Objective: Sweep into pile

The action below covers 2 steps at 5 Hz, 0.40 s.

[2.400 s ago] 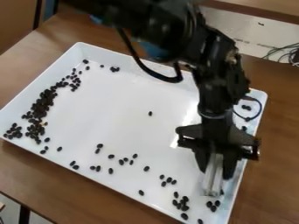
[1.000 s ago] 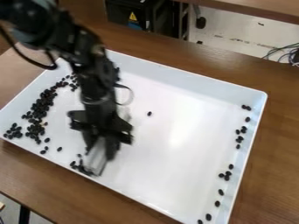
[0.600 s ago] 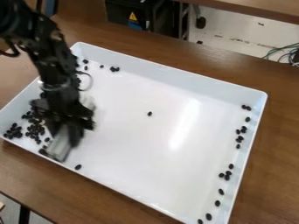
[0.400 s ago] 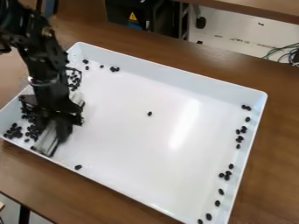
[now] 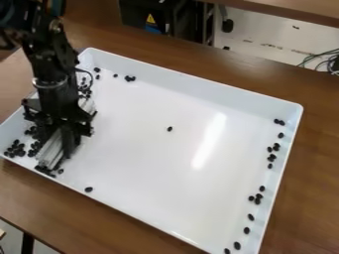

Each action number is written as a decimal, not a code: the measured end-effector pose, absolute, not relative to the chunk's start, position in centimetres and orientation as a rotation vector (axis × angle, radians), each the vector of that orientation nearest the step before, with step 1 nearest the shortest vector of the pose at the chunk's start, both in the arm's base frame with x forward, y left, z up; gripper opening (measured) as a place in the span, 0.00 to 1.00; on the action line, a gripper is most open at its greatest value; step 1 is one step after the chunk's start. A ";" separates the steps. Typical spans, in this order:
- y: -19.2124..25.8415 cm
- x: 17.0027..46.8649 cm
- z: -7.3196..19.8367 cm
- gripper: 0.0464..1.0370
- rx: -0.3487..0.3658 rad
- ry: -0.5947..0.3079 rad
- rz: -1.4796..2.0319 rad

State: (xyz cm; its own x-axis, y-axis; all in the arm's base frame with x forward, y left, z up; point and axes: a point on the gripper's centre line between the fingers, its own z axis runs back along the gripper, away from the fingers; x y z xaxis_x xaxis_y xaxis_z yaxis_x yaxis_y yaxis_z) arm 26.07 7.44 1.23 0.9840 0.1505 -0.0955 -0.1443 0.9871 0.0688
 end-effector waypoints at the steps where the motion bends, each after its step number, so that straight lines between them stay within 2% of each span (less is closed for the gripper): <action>1: 5.3 28.0 2.6 0.32 0.040 0.082 0.186; 2: 3.0 30.1 2.6 0.32 -0.013 0.069 0.205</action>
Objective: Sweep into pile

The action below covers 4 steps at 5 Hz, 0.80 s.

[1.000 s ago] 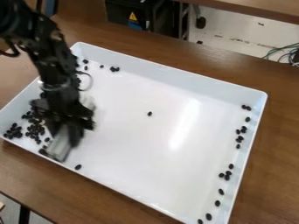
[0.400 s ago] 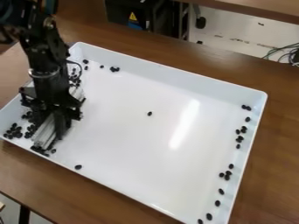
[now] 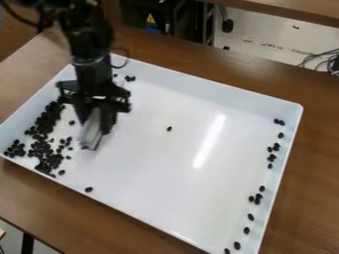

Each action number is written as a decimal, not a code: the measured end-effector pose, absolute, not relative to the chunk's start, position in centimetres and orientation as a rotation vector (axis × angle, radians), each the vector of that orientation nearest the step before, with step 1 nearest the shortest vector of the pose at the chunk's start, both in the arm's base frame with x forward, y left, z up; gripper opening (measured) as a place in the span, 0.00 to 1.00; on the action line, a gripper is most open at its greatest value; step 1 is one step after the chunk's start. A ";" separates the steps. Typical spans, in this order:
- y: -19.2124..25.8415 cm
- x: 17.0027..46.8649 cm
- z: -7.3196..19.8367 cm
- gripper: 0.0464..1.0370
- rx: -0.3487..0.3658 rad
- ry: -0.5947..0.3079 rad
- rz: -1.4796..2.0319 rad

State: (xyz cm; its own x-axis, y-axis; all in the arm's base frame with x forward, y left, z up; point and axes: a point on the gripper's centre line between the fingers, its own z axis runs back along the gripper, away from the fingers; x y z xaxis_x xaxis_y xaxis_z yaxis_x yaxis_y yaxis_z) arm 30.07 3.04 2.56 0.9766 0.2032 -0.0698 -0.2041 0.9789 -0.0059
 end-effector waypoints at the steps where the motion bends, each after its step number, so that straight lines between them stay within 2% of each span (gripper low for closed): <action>1: 2.7 31.6 0.6 0.32 -0.048 0.113 0.235; 2: 3.6 31.9 0.0 0.32 -0.041 0.124 0.255; 3: 4.1 32.1 0.1 0.37 -0.041 0.123 0.244; 4: 3.6 32.2 0.1 0.69 -0.045 0.114 0.253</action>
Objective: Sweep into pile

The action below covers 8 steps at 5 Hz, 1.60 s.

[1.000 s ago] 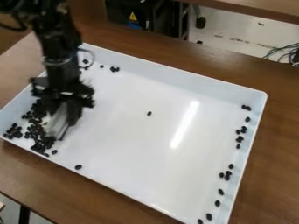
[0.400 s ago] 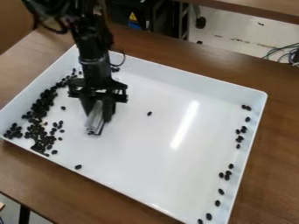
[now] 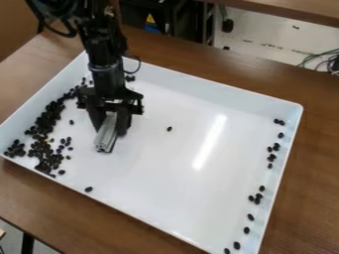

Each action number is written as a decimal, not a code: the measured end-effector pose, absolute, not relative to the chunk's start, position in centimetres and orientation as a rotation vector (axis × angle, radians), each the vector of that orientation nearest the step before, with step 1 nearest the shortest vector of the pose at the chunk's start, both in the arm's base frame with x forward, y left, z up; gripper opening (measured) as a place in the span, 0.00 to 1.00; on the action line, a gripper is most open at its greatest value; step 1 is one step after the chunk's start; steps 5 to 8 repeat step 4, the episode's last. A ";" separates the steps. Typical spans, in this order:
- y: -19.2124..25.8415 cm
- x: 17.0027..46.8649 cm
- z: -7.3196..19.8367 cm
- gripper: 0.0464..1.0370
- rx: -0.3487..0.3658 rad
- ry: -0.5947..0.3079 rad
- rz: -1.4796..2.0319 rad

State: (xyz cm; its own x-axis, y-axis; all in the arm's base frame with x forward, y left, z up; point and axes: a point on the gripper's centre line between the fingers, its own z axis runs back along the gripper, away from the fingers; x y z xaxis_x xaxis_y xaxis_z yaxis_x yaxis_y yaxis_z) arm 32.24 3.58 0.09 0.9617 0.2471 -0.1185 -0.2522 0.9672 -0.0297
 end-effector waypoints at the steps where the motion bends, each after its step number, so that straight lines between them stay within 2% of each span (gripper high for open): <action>1: 0.6 32.8 2.5 0.96 -0.041 0.062 0.196; 2: -5.3 32.5 5.6 0.98 -0.001 0.036 0.112; 3: -10.0 32.1 7.6 0.97 0.021 0.014 0.019; 4: -14.6 31.6 8.7 0.96 0.001 -0.026 -0.083; 8: -14.6 31.6 8.7 0.96 0.001 -0.026 -0.083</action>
